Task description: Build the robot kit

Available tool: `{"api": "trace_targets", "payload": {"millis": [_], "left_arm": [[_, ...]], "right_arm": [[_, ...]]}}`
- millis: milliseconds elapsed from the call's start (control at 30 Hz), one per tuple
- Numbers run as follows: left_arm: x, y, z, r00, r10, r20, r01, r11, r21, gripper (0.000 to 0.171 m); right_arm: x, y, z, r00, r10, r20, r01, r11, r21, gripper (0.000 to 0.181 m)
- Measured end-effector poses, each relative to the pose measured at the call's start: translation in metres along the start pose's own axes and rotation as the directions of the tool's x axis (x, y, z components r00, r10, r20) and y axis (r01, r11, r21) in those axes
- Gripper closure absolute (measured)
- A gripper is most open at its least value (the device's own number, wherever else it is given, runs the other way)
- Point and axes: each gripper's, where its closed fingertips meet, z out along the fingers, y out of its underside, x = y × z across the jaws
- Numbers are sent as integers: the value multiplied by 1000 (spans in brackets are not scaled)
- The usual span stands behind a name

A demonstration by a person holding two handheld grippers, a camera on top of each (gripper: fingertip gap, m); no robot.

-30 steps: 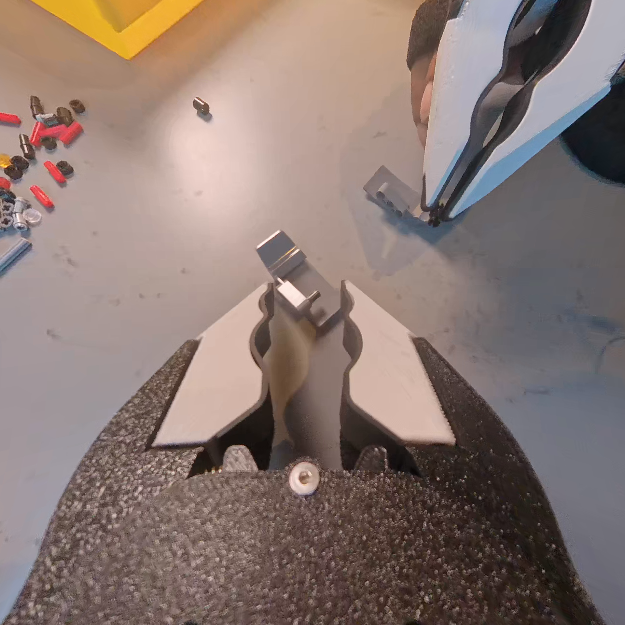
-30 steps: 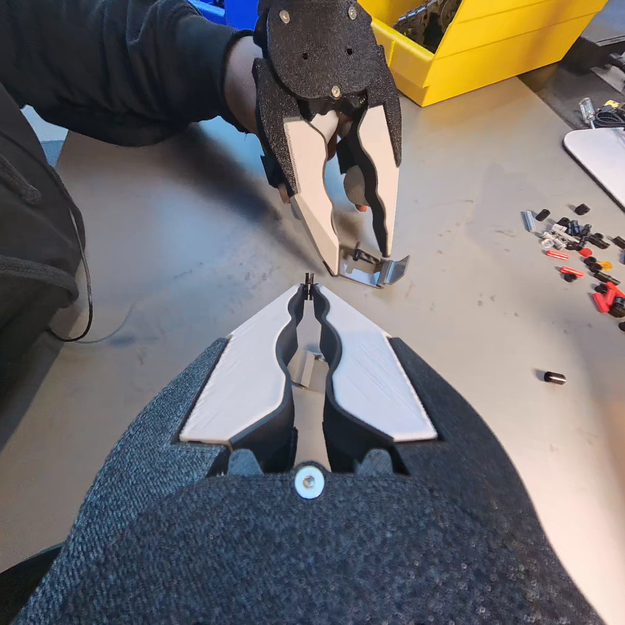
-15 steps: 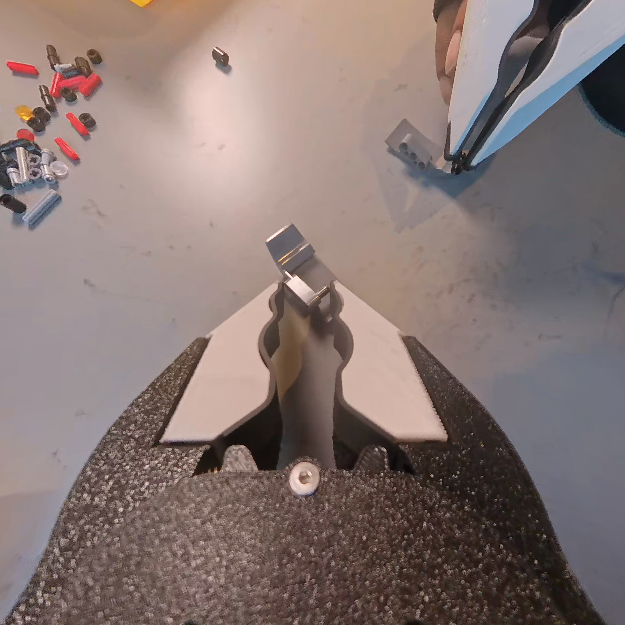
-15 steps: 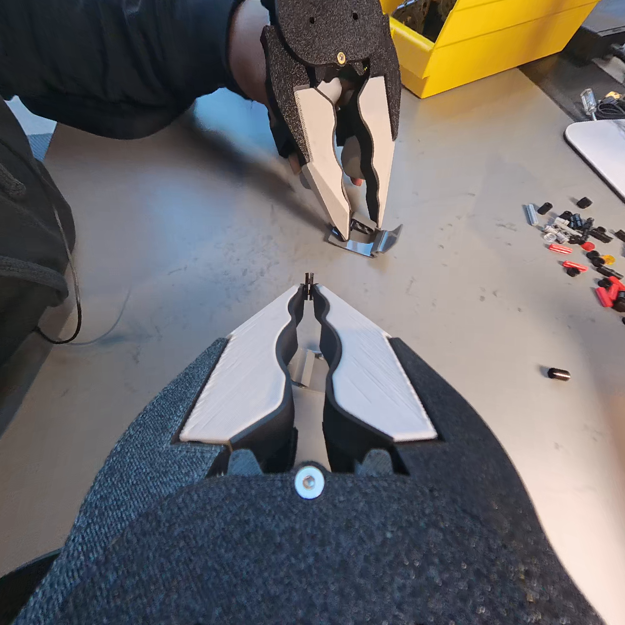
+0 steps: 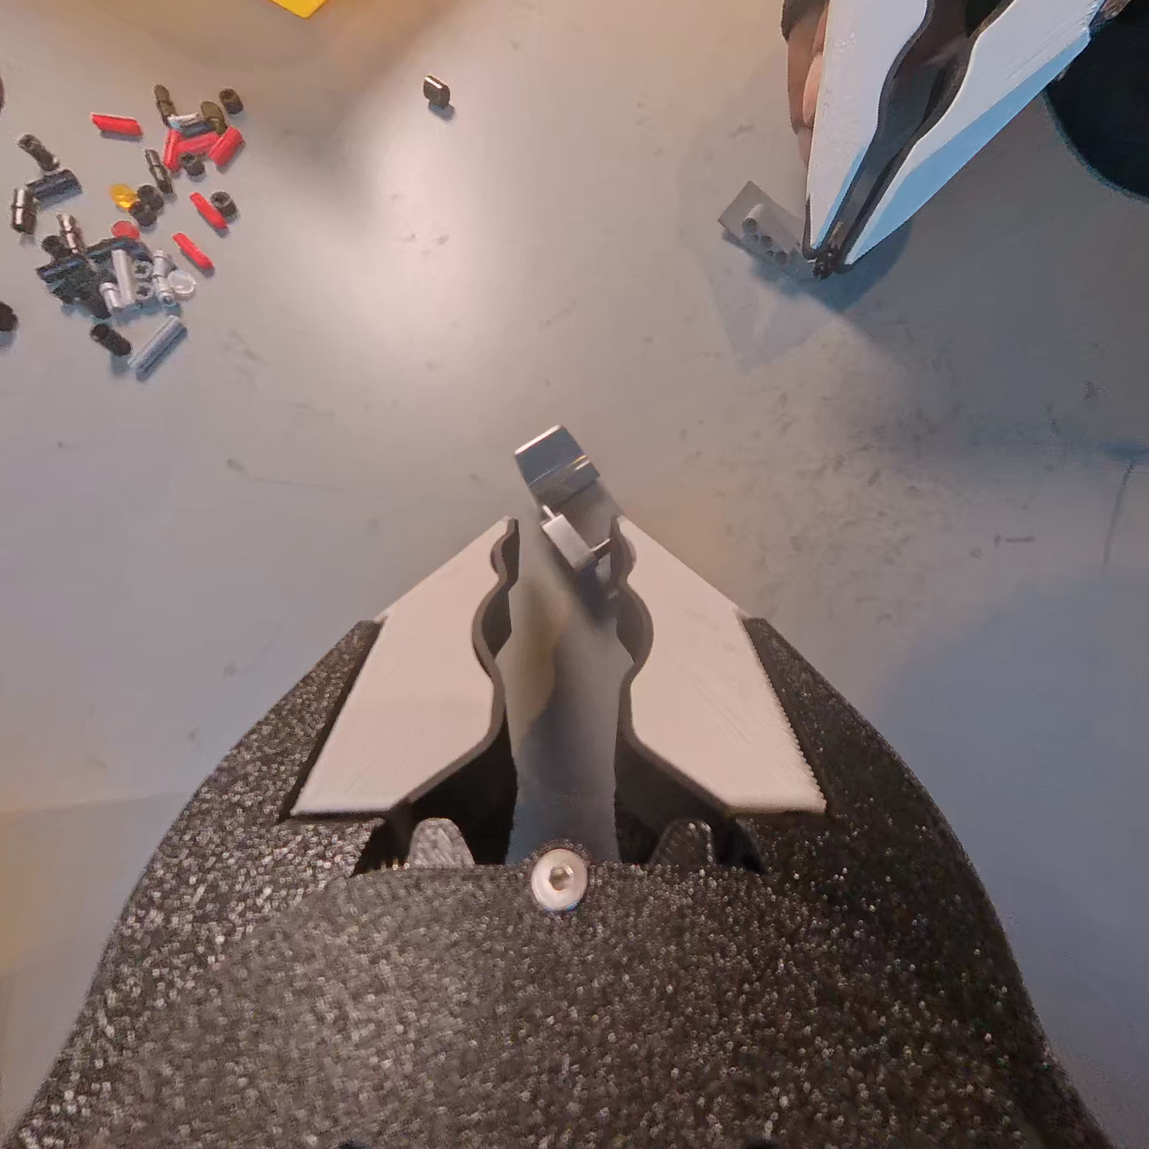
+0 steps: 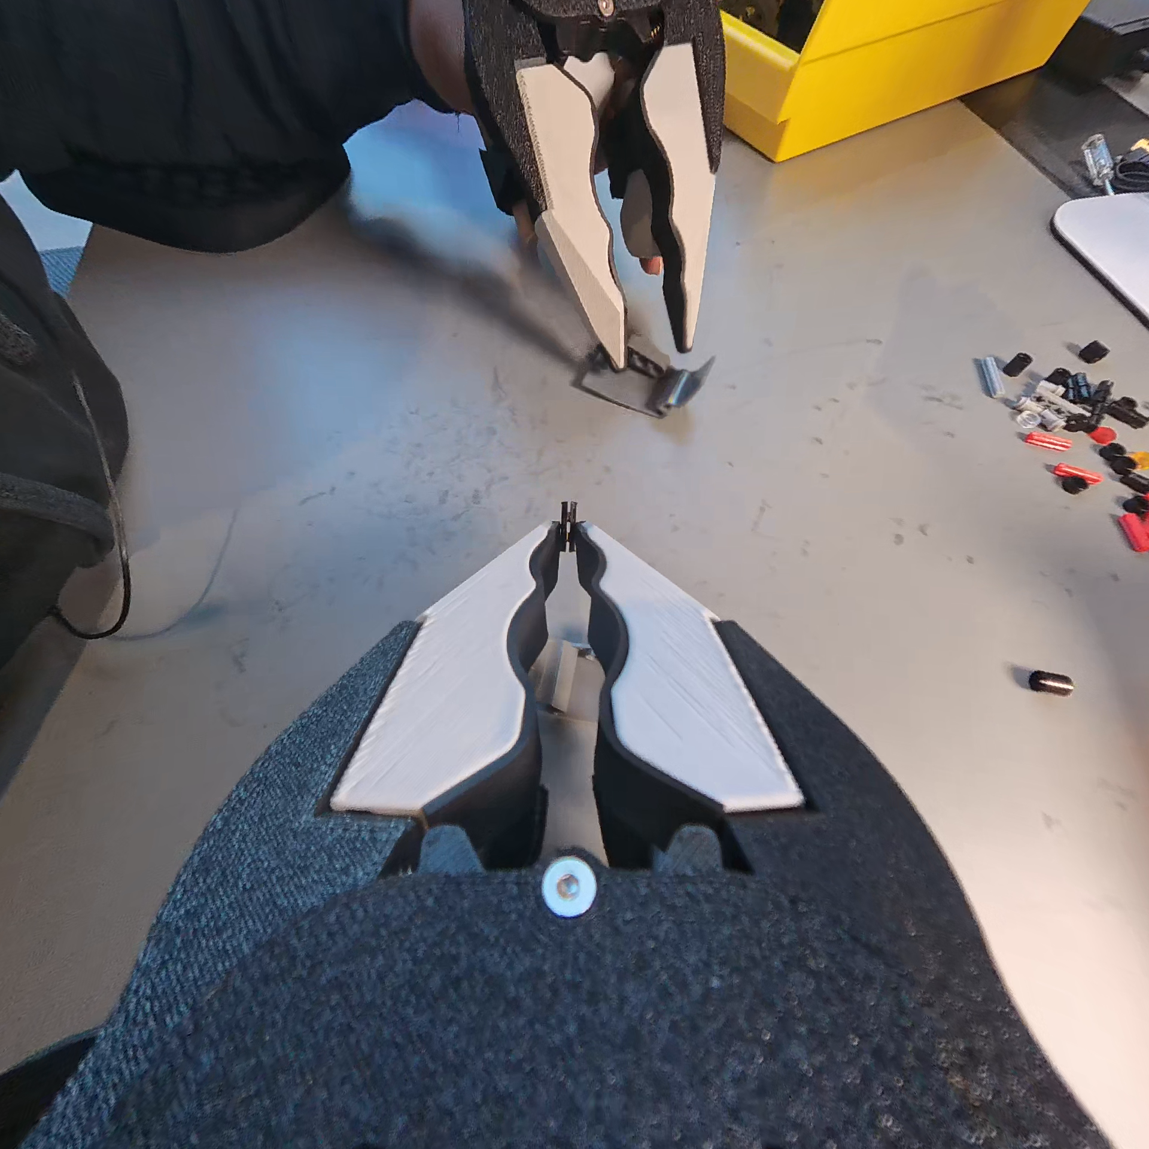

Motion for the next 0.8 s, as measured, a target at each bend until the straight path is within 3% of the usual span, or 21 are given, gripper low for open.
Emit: {"api": "trace_targets", "payload": {"millis": [300,600,700,800], "left_arm": [[-25,7,-25,992,-55,111,51,998,44,145],[-2,6,-11,998,-63,2,62,997,49,144],[-13,12,-6,996,-34,87,34,999,5,146],[-42,11,-17,966,-71,249,64,997,36,146]], "right_arm": [[-1,1,2,1000,2,2,-2,1000,-5,177],[-3,2,4,1000,-2,7,2,1000,-12,177],[-3,2,4,1000,-4,5,5,1000,-10,177],[-3,1,2,1000,-6,1,6,1000,-5,177]]}}
